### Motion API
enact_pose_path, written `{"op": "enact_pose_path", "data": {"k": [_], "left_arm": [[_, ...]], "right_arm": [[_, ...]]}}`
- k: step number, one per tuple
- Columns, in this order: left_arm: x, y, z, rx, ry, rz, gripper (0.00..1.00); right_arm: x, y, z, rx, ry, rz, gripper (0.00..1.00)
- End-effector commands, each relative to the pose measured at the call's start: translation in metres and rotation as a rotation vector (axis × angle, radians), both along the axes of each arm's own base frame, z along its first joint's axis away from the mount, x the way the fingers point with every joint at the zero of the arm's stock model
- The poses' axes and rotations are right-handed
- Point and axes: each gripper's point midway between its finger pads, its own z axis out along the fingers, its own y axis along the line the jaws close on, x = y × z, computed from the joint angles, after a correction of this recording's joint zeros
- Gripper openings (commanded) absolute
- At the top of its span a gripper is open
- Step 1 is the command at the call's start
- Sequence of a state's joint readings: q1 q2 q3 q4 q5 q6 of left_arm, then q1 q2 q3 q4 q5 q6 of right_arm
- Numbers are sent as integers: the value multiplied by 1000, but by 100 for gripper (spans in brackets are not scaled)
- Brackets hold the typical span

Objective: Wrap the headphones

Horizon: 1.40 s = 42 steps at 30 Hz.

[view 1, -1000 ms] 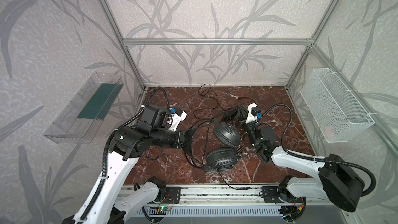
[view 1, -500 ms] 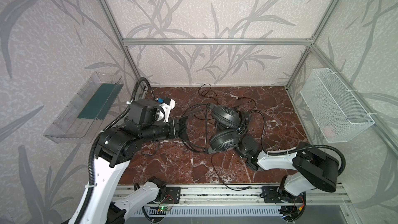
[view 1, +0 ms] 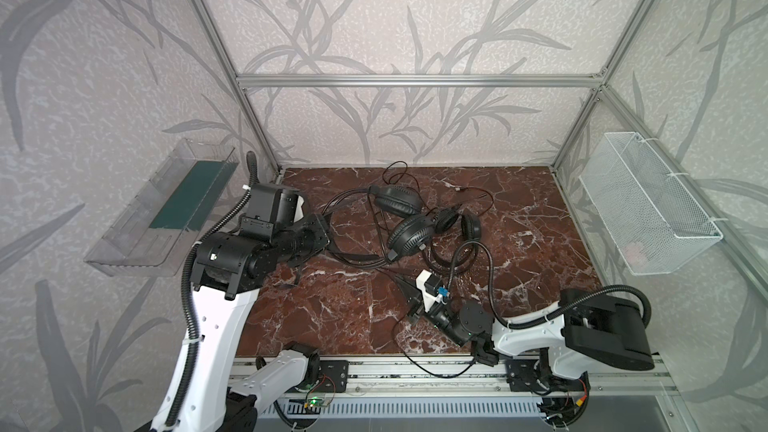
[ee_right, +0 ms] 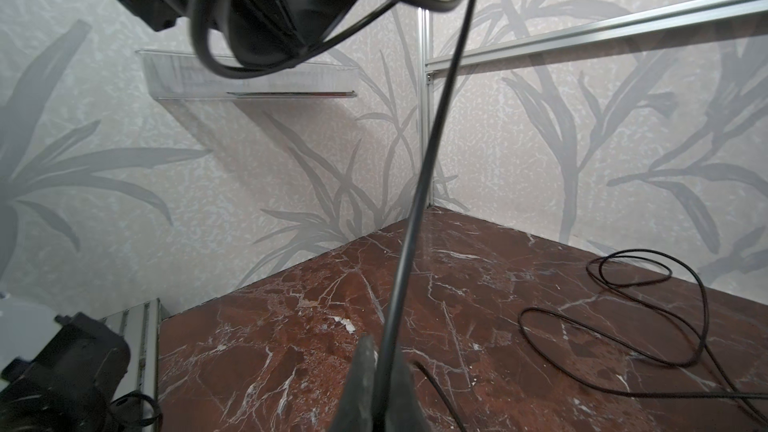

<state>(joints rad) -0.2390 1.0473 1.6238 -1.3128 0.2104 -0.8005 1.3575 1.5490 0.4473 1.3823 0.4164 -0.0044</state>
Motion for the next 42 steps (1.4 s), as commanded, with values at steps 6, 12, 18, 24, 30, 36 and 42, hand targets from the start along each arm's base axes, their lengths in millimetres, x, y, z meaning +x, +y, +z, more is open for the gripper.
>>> {"op": "enact_pose_path", "data": {"k": [6,12,18,24,30,36,42], "left_arm": [[37,4,100,-264,-363,179,0],[40,3,93,-270,-337,193,0],[43,4,87,-261,-322,198,0],[41,2,81,-239,-288,178,0],[34,-2,67,-220,-220,151,0],[24,-6,64,-227,-191,139,0],[16,-7,64,-221,-177,131,0]], "right_arm": [[-42,14,-9,-62,-19,183,5],[-66,36,8,-110,-4,348,16],[-73,35,27,-42,-13,391,19],[-39,4,36,-30,-45,196,53],[12,-10,14,-86,14,93,78],[62,7,1,-42,-27,-41,90],[113,45,-28,-43,16,-79,91]]}}
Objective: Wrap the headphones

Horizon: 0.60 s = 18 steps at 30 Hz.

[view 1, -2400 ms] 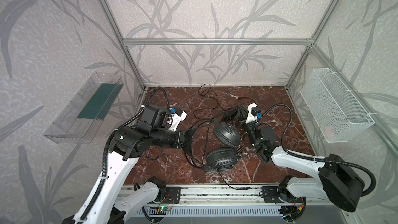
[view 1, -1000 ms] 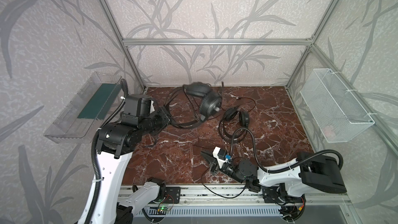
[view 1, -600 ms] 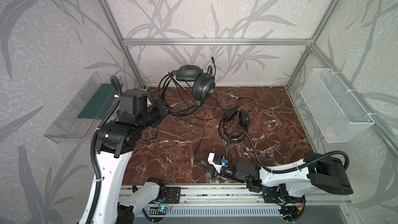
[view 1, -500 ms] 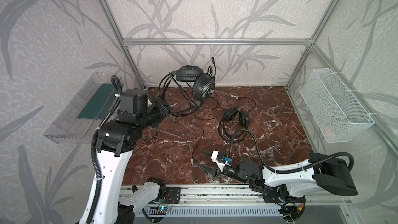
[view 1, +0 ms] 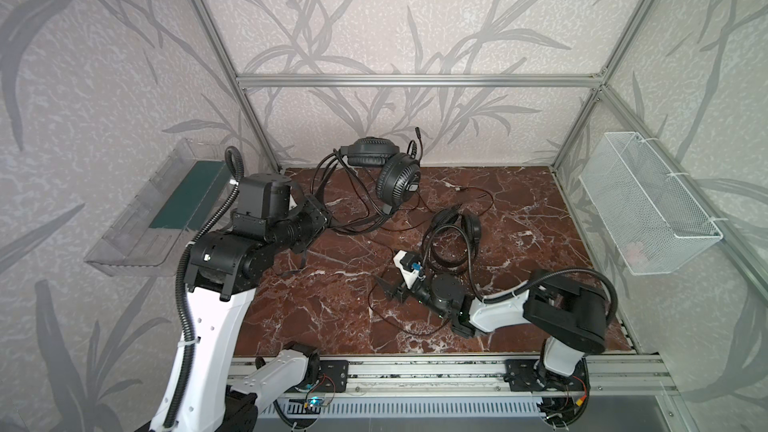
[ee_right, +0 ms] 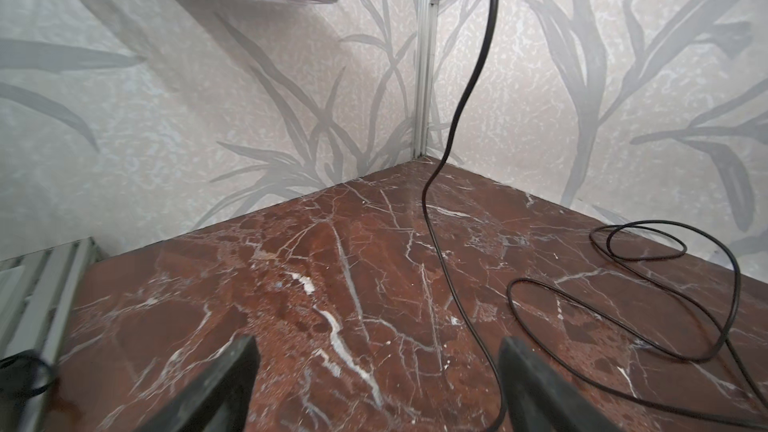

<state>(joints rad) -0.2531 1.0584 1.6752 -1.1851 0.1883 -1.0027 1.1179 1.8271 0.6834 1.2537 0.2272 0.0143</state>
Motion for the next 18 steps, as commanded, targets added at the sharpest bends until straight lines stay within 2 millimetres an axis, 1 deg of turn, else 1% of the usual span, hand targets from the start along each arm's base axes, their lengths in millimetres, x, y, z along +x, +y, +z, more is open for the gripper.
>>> {"op": "enact_pose_path", "data": {"k": [1,3,5,7,11,12,13,14,18], "left_arm": [[-6,-3,24,-49,-72,-1,0],[-7,-3,22,-48,-63,-3,0],[-7,-4,22,-54,-64,-6,0],[-8,-5,23,-60,-67,-11,0],[-9,-7,27,-67,-74,-17,0],[-9,-8,28,-70,-76,-22,0],[-10,-8,29,-71,-76,-23,0],[-11,-8,30,-72,-79,-26,0],[-14,-8,34,-72,-89,-31,0]], "right_arm": [[29,13,21,95,-35,-38,91],[49,22,6,64,1,-67,91],[62,29,-9,37,28,-78,90],[70,39,-22,-2,43,-72,90],[84,62,-41,-55,69,-75,90],[95,63,-46,-57,86,-89,90],[109,59,-50,-56,104,-113,90],[117,61,-53,-53,125,-118,90],[139,75,-68,-105,184,-111,88]]}}
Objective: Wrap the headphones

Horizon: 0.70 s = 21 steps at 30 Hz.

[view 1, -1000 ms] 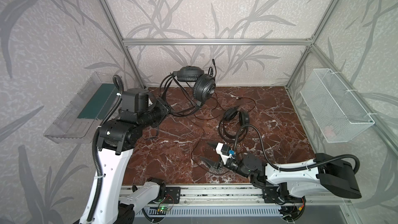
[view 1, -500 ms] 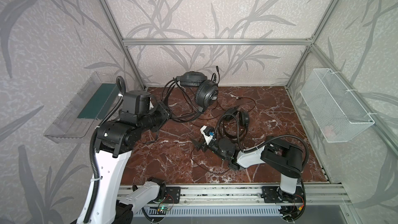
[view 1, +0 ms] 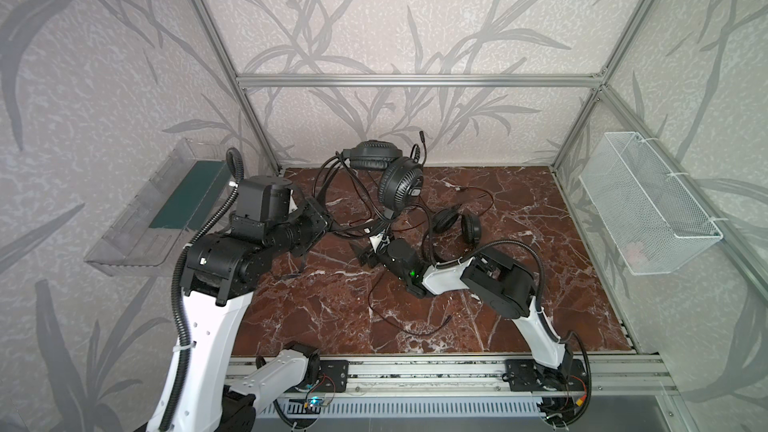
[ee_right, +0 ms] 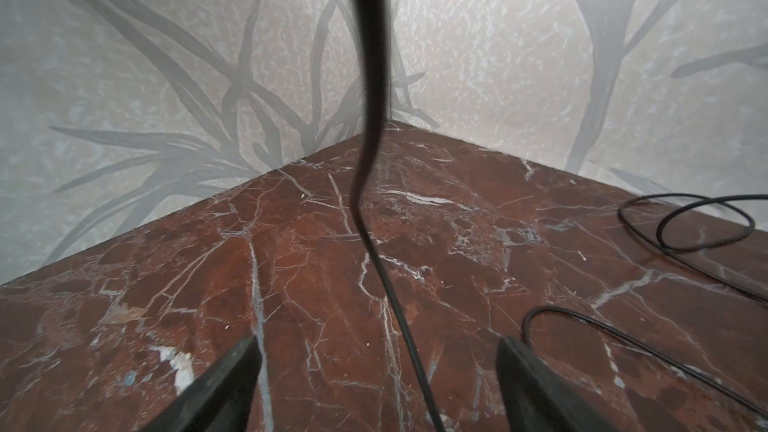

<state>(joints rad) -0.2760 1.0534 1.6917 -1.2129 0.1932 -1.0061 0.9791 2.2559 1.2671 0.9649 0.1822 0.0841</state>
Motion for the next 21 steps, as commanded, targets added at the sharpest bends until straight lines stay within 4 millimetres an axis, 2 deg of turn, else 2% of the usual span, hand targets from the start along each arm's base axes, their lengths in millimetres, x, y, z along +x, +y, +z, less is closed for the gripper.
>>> {"op": "enact_pose_path", "data": {"k": [1,6,11,13,15,18,21], "left_arm": [[-6,-4,33,-69,-98,-5,0],[-6,-5,35,-77,-106,-13,0],[-6,-7,38,-80,-114,-20,0],[-5,-7,37,-78,-114,-22,0],[-6,-5,36,-63,-114,-18,0],[-4,-1,35,-35,-117,-6,0],[0,3,34,6,-122,-1,0]], "right_arm": [[21,5,-11,-39,74,-16,87],[33,16,-19,-93,123,-28,83],[35,26,-23,-97,172,-13,71],[33,28,-24,-96,177,2,55],[28,27,-23,-91,184,23,30],[10,18,-24,-72,185,43,13],[-16,1,-11,-4,141,45,4]]}}
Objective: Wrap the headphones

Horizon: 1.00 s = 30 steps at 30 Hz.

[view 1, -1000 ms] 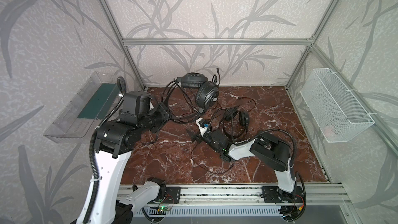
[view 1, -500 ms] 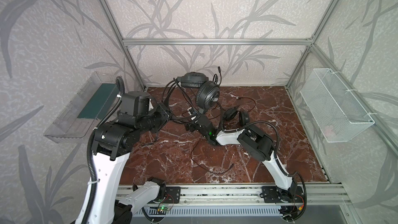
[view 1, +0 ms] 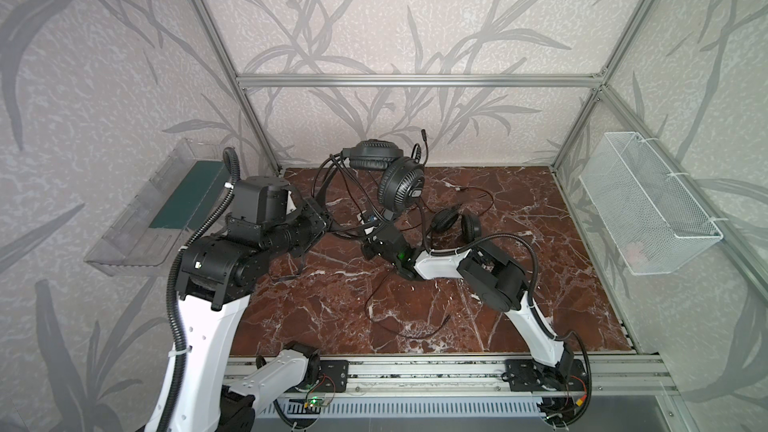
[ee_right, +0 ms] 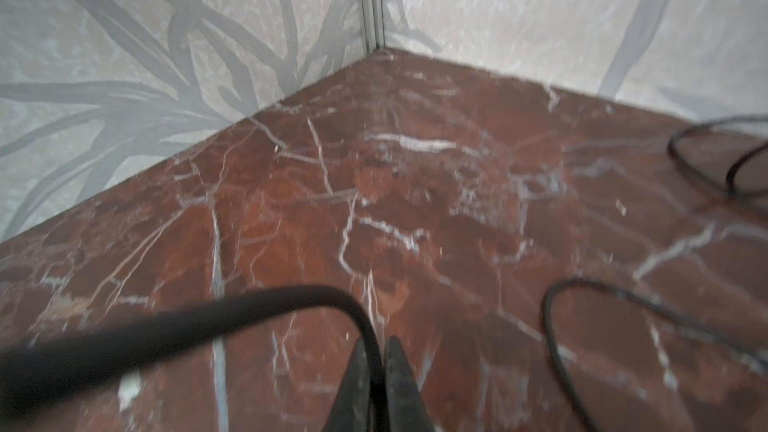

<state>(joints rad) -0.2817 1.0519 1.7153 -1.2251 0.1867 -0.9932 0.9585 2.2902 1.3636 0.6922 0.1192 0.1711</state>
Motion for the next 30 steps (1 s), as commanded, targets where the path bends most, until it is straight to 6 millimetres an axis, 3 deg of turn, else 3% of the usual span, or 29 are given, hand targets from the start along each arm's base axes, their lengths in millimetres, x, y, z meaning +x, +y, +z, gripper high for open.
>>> {"op": "enact_pose_path", "data": {"k": [1,5,9,11,16,20,30], "left_arm": [[5,3,27,10,-102,6,0],[13,6,25,71,-95,2,0],[19,5,17,115,-76,-25,0],[23,9,10,161,-58,-22,0],[43,17,-25,243,42,-28,0],[56,23,-57,322,119,-34,0],[73,29,-125,422,267,-63,0]], "right_arm": [[-31,-11,39,122,-64,11,2],[-71,-43,59,163,-120,-15,0],[-95,-87,68,139,-151,-85,0],[-113,-97,72,136,-142,-59,0],[-180,-98,95,136,-160,120,0],[-236,-91,115,23,-242,255,0],[-310,-101,148,-302,-125,584,0]]}}
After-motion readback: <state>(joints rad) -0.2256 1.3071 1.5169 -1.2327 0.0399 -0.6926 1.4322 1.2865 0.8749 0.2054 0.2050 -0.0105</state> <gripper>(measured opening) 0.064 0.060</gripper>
